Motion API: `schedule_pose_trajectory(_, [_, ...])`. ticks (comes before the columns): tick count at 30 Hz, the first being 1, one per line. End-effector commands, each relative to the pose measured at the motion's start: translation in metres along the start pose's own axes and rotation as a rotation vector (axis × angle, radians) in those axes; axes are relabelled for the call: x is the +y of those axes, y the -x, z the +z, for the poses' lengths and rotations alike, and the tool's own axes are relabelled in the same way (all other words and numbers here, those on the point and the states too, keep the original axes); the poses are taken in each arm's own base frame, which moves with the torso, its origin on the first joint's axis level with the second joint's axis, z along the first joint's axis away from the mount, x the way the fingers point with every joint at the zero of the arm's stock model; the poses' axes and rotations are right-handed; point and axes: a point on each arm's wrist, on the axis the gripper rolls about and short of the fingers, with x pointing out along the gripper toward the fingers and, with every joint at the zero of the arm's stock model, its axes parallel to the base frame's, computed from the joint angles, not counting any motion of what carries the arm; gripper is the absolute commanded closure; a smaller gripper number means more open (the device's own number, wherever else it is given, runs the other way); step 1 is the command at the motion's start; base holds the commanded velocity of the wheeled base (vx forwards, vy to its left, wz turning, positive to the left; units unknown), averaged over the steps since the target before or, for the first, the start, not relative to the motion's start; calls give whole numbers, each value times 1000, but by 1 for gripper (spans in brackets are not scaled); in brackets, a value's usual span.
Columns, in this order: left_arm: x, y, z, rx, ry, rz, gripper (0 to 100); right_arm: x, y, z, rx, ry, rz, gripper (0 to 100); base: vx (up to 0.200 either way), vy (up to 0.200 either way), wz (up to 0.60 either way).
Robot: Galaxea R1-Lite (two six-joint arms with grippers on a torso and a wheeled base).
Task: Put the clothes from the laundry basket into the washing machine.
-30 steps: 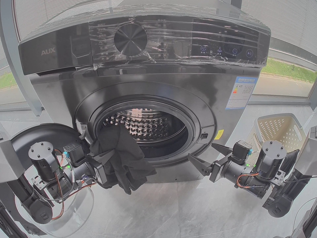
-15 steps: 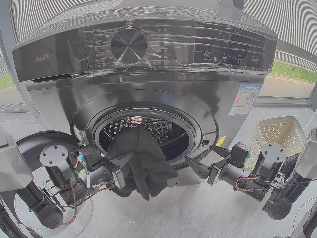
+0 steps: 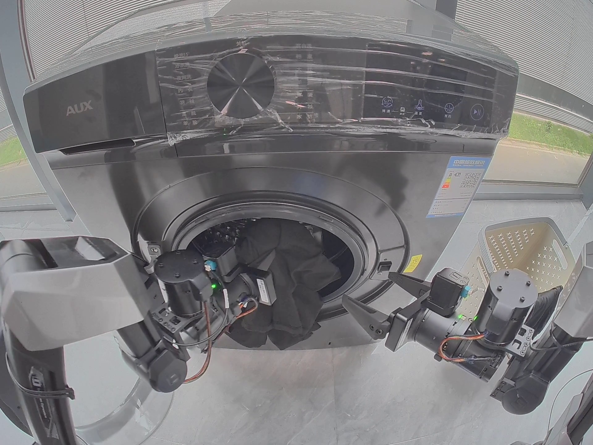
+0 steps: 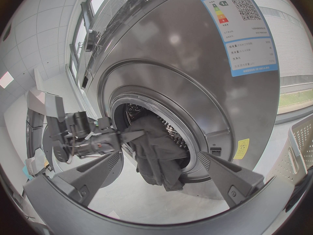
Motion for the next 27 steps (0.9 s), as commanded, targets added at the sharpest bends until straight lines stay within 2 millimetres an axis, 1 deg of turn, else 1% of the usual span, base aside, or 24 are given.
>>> schedule_pose_trajectory(1, [15,-38,-40,31,2,65,100,4,0,-1,4,1,14,0,0,0,0])
schedule_pose_trajectory(2, [15,-38,-40,31,2,65,100,4,0,-1,4,1,14,0,0,0,0])
schedule_pose_trajectory(3, [18,-48,-39,32,3,91,100,4,1,0,1,1,17,0,0,0,0])
schedule_pose_trajectory(6, [19,-65,-40,21,5,98,100,4,1,1,-2,1,16,0,0,0,0])
schedule_pose_trajectory(7, [18,-71,-40,9,4,96,100,5,1,0,-2,2,17,0,0,0,0])
schedule_pose_trajectory(8, [18,-72,-40,7,4,96,100,4,1,1,-2,2,16,0,0,0,0])
schedule_pose_trajectory(9, [17,-84,-42,0,3,93,100,4,0,-1,2,3,16,0,0,0,0])
schedule_pose_trajectory(12, [18,-99,-44,31,1,102,100,5,0,0,-2,2,17,0,0,0,0])
schedule_pose_trajectory(15, [24,-116,-40,17,8,128,100,5,1,1,-7,4,18,0,0,0,0])
schedule_pose_trajectory(16, [24,-116,-40,17,8,128,100,5,1,1,-7,4,18,0,0,0,0])
schedule_pose_trajectory(17, [25,-128,-40,8,16,133,100,5,1,2,-10,5,19,0,0,0,0])
schedule_pose_trajectory(21, [26,-145,-44,24,16,137,100,6,2,3,-10,5,24,0,0,0,0])
schedule_pose_trajectory(23, [26,-150,-44,15,17,137,100,7,2,3,-11,5,27,0,0,0,0])
schedule_pose_trajectory(24, [26,-157,-42,0,18,146,100,7,2,3,-11,7,27,0,0,0,0])
schedule_pose_trajectory(26, [29,-162,-43,-5,18,169,100,7,2,3,-11,5,27,0,0,0,0])
schedule_pose_trajectory(27, [35,-168,-42,-20,17,201,100,7,2,3,-11,5,27,0,0,0,0])
